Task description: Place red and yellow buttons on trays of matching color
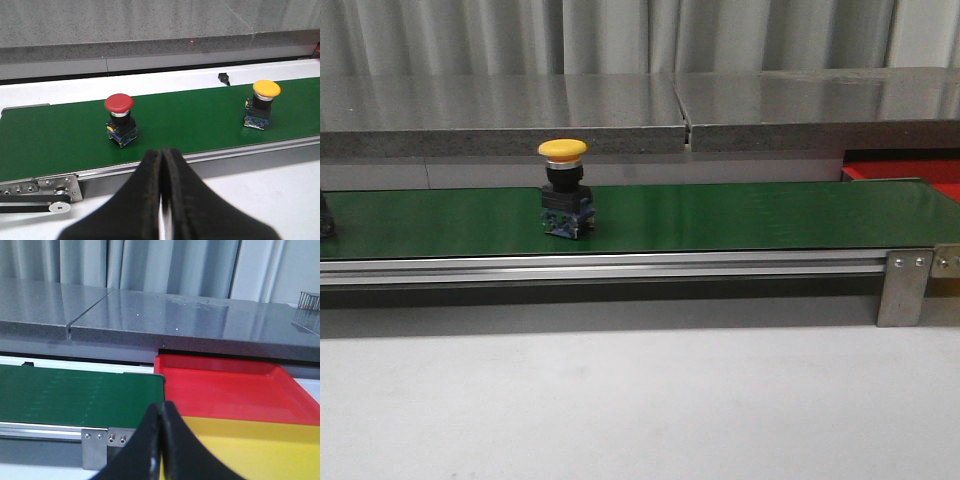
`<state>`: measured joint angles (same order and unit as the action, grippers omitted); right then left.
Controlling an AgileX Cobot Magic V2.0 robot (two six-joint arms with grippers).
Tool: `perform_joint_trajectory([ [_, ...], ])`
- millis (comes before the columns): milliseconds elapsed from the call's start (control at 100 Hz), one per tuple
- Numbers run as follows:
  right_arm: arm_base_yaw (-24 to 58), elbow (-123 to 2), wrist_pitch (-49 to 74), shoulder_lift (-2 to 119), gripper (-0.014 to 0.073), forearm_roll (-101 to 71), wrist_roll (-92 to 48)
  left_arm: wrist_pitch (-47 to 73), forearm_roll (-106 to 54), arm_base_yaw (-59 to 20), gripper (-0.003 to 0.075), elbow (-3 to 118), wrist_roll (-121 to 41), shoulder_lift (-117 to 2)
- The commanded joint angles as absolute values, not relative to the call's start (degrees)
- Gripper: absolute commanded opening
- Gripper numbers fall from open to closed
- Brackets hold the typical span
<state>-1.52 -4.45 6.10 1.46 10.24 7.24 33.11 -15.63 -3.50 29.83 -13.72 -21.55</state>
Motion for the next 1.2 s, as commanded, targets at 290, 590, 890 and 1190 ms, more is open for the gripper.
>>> perform_joint_trajectory([
  [290, -1.36, -14.71, 2.21, 16.53, -0.0067, 10.39, 7.19, 29.26, -16.92, -3.96, -0.0019, 31.27, -13.25, -21.92],
  [590, -1.28, -24.85, 6.22, 28.73, -0.0067, 10.39, 7.19, 29.26, -16.92, -3.96, -0.0019, 31.27, -13.25, -21.92],
  [890, 4.1, -38.36, 17.43, 39.73, -0.0067, 10.39, 7.19, 29.26, -16.92, -3.96, -0.0019, 31.27, -13.25, -21.92],
  [1190, 11.16, -51.36, 30.18, 52.9, -0.0007, 10.32, 7.0, 29.26, -16.92, -3.96, -0.0019, 31.27, -13.25, -21.92],
])
